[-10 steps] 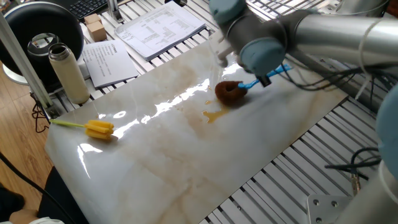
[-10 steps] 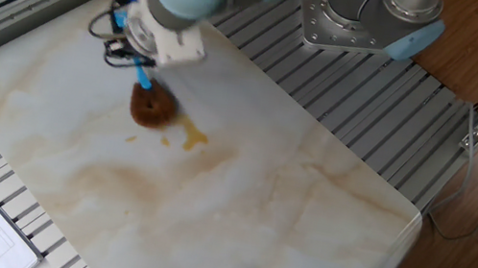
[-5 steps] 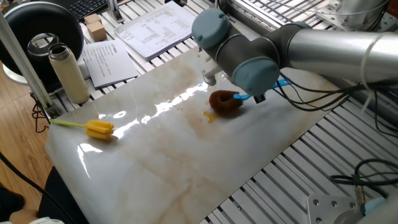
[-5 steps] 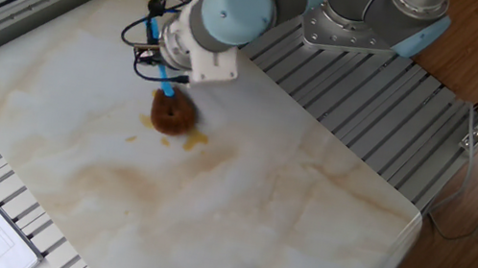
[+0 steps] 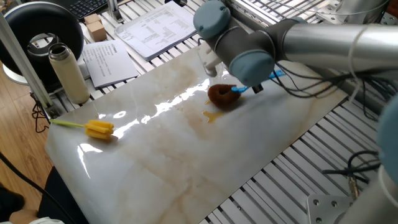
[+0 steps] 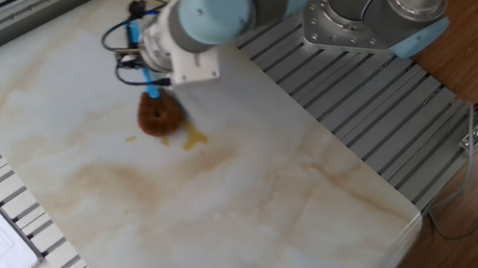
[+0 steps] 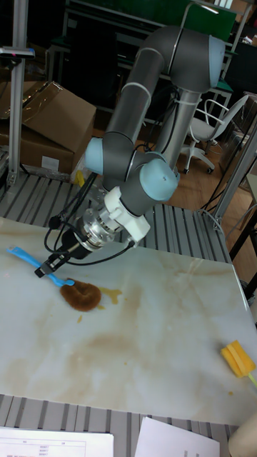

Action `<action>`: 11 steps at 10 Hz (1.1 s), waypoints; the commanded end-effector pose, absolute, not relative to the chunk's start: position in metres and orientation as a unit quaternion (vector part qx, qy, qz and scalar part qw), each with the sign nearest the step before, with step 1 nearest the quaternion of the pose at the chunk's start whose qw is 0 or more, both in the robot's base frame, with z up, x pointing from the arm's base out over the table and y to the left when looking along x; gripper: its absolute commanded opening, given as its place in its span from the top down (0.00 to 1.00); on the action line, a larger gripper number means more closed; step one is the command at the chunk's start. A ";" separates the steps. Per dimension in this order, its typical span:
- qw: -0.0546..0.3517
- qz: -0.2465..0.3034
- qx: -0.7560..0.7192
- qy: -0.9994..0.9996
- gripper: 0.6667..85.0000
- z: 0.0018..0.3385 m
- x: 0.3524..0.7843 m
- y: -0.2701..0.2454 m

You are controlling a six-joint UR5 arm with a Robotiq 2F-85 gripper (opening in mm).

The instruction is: Scrub the table with a brush

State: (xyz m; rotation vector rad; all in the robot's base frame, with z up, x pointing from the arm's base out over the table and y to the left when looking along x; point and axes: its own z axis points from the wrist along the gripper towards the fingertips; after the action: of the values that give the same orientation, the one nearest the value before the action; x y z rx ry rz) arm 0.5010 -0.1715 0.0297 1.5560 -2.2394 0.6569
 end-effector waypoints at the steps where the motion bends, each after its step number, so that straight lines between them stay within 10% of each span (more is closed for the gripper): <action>1: 0.157 0.239 0.574 -0.767 0.99 0.041 0.529 -0.187; 3: 0.143 0.270 0.596 -0.743 0.99 0.050 0.549 -0.194; 11: 0.139 0.001 0.290 -0.947 0.99 0.005 0.436 -0.029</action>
State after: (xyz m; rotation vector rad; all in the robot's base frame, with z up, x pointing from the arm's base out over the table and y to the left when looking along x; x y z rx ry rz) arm 0.4728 -0.0876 0.0039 1.2034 -2.6071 0.2853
